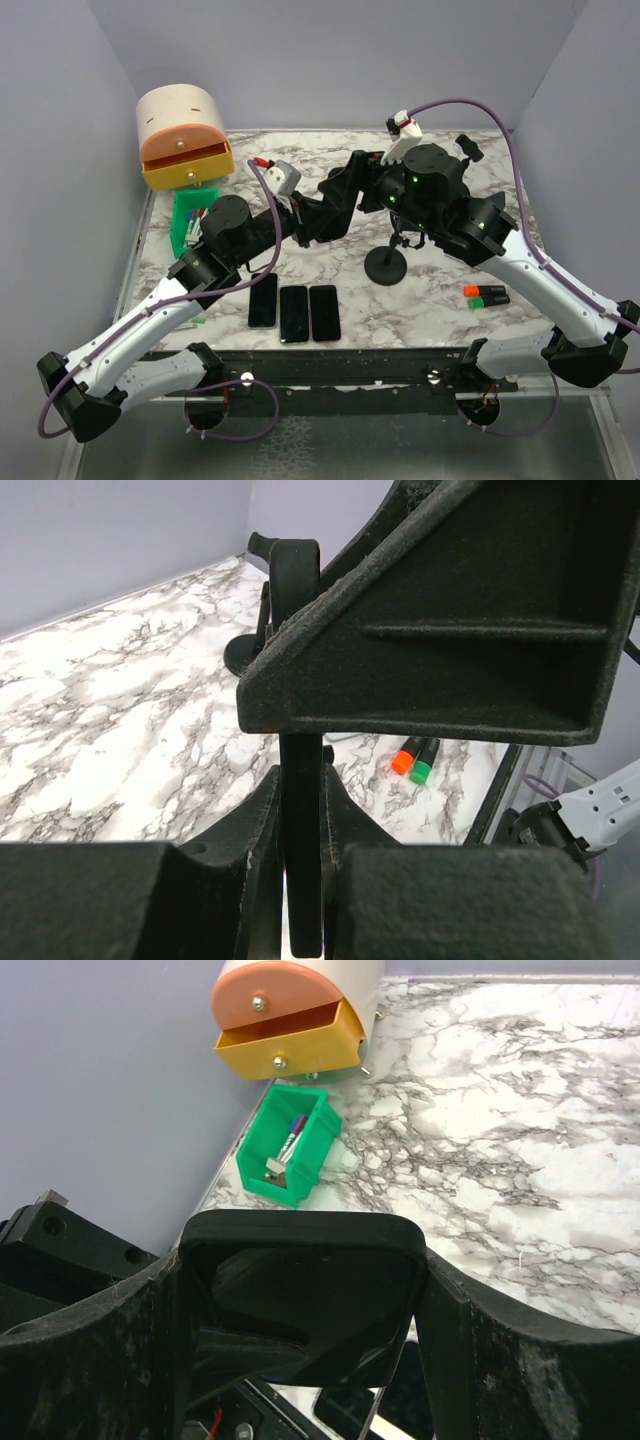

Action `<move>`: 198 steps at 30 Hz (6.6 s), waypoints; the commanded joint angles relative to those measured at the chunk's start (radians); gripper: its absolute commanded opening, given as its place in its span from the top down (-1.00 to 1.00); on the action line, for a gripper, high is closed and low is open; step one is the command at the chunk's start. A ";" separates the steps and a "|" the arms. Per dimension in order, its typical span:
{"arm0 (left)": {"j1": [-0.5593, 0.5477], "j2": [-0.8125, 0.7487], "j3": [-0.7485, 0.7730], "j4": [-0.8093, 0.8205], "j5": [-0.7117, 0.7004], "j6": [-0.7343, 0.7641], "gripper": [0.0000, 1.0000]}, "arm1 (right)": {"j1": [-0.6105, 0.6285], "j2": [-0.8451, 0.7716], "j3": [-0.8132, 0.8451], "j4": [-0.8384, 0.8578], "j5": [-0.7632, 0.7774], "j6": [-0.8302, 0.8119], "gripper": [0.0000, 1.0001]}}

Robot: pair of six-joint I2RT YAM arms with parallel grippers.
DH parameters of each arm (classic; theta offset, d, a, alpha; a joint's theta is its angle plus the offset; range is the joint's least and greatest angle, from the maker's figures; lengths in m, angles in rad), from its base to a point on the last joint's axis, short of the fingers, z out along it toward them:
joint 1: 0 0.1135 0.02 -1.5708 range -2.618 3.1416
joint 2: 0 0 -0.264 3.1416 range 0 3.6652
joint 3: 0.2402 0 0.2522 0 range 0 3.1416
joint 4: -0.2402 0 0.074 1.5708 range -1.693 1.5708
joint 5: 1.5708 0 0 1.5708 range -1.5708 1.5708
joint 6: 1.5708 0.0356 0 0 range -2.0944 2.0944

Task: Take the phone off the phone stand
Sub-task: Place the phone at the center of the board.

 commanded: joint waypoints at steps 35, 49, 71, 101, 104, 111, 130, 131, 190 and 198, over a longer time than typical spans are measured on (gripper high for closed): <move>0.000 -0.218 -0.123 0.232 0.062 -0.177 1.00 | 0.009 -0.343 -0.261 0.278 -0.426 -0.141 -0.99; 0.000 -0.314 -0.188 0.326 0.280 -0.442 1.00 | 0.010 -0.566 -0.595 0.600 -0.623 -0.161 -0.83; 0.000 -0.337 -0.180 0.389 0.306 -0.465 1.00 | 0.009 -0.374 -0.645 0.891 -0.791 0.080 -0.21; 0.000 -0.343 -0.242 0.388 0.282 -0.452 0.22 | 0.010 -0.416 -0.636 0.741 -0.717 0.012 1.00; 0.000 -0.361 -0.257 0.380 0.239 -0.434 -0.65 | 0.009 -0.436 -0.621 0.661 -0.687 -0.039 1.00; 0.000 -0.542 -0.336 0.197 -0.197 -0.245 -0.98 | 0.010 -0.536 -0.588 0.324 -0.657 -0.160 0.99; 0.000 -0.481 -0.411 0.037 -0.625 -0.002 -0.98 | 0.009 -0.770 -1.070 0.147 -0.516 0.074 0.99; 0.000 -0.474 -0.416 0.038 -0.623 -0.005 -0.98 | 0.009 -0.763 -1.090 0.159 -0.501 0.093 1.00; 0.001 -0.450 -0.448 -0.005 -0.498 -0.058 -0.98 | -0.063 -0.227 -1.412 0.721 -0.289 0.543 0.99; 0.001 -0.443 -0.445 -0.005 -0.496 -0.058 -0.98 | -0.126 -0.172 -1.411 0.757 -0.306 0.520 0.99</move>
